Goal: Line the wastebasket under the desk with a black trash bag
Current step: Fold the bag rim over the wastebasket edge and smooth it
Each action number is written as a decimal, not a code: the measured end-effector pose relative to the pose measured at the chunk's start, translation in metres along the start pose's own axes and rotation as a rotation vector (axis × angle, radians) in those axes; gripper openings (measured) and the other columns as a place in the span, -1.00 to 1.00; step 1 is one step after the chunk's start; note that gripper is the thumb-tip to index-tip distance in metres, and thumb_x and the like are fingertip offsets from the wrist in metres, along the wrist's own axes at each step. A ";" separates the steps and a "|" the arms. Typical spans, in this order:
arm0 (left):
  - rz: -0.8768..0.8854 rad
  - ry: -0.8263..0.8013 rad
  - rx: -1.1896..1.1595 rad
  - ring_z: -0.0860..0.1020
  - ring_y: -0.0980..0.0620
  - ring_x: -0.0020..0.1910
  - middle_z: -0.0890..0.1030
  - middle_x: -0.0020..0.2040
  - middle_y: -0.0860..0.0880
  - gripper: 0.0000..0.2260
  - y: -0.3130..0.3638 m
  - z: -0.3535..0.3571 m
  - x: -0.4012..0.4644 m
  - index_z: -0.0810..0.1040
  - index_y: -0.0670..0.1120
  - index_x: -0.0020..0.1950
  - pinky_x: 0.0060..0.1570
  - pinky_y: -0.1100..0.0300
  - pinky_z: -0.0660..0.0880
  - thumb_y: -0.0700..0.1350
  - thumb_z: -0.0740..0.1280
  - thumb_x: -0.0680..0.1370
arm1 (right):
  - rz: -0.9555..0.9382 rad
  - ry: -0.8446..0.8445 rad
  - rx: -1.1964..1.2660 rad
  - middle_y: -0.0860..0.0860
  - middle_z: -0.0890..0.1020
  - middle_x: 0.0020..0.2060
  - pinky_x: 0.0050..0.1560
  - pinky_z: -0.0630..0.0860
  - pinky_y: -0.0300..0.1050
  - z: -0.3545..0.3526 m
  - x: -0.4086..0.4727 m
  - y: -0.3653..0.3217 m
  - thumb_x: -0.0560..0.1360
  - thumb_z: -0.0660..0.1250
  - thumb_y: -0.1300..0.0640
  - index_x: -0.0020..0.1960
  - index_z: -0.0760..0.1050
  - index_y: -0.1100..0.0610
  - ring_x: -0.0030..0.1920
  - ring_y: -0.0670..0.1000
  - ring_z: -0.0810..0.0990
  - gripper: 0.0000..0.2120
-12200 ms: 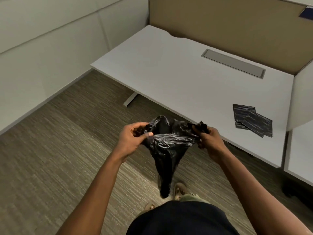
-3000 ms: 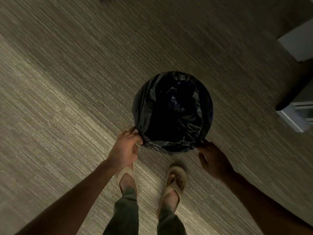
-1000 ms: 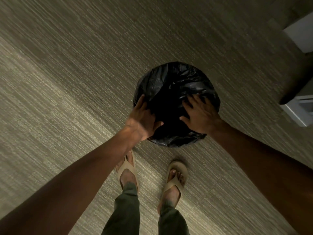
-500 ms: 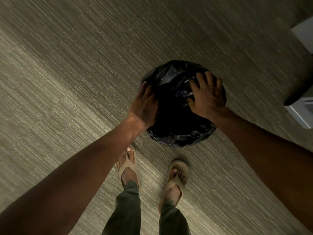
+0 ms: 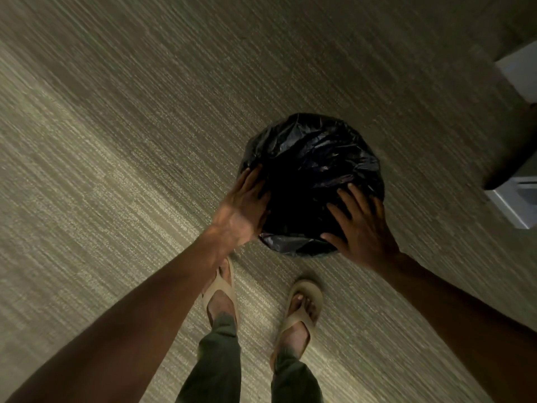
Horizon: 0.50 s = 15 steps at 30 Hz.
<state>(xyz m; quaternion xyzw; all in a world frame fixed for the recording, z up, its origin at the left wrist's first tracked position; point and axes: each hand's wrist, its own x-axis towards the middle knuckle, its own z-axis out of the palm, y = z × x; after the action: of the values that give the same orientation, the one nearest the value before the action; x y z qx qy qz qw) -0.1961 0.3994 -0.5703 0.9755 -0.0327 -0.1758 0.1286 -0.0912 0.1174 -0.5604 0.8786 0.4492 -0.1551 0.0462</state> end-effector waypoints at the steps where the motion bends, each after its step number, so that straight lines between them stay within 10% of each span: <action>1: 0.026 0.100 -0.051 0.11 -0.25 0.67 0.37 0.60 -0.18 -0.52 -0.001 0.000 -0.002 0.37 -0.09 0.57 0.64 -0.17 0.09 -0.02 0.25 0.65 | 0.034 0.073 0.064 0.21 0.38 0.53 0.48 0.18 0.31 0.000 -0.001 0.001 0.60 0.21 -0.30 0.44 0.48 0.12 0.62 0.24 0.20 -0.38; 4: -0.111 0.482 -0.314 0.36 -0.28 0.54 0.51 0.47 -0.25 -0.64 0.008 -0.005 -0.007 0.57 -0.16 0.40 0.47 -0.22 0.36 -0.05 0.32 0.65 | 0.261 0.395 0.301 0.20 0.47 0.47 0.47 0.26 0.21 -0.015 0.005 -0.004 0.59 0.34 -0.16 0.41 0.51 0.14 0.55 0.23 0.33 -0.49; 7: -0.655 0.570 -0.718 0.46 -0.16 0.38 0.46 0.41 -0.15 -0.55 0.040 -0.021 -0.019 0.49 -0.05 0.47 0.34 -0.13 0.52 0.01 0.39 0.59 | 0.777 0.557 0.570 0.22 0.54 0.36 0.36 0.41 0.12 -0.024 0.006 -0.008 0.63 0.29 -0.15 0.41 0.49 0.21 0.39 0.22 0.47 -0.48; 11: -1.325 0.518 -1.433 0.52 -0.08 0.18 0.51 0.21 -0.08 -0.65 0.072 -0.018 -0.039 0.47 0.02 0.31 0.25 -0.05 0.50 -0.05 0.41 0.55 | 1.548 0.399 1.103 0.16 0.61 0.21 0.03 0.49 -0.05 -0.012 -0.003 -0.018 0.44 0.42 -0.16 0.26 0.56 0.17 0.18 0.19 0.59 -0.47; 15: -1.356 0.355 -1.600 0.62 -0.05 -0.01 0.66 -0.07 0.01 -0.84 0.090 -0.004 -0.048 0.56 0.02 0.07 0.00 0.09 0.53 -0.20 0.40 0.55 | 1.596 0.149 1.454 0.11 0.63 -0.08 0.02 0.56 0.16 0.006 -0.012 -0.044 0.41 0.39 0.00 -0.11 0.63 0.15 -0.10 0.14 0.60 -0.79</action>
<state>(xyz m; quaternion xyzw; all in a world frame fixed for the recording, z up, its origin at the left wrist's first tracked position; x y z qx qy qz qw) -0.2411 0.3185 -0.5266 0.4332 0.6619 -0.0363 0.6106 -0.1341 0.1327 -0.5597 0.7418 -0.4505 -0.2558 -0.4258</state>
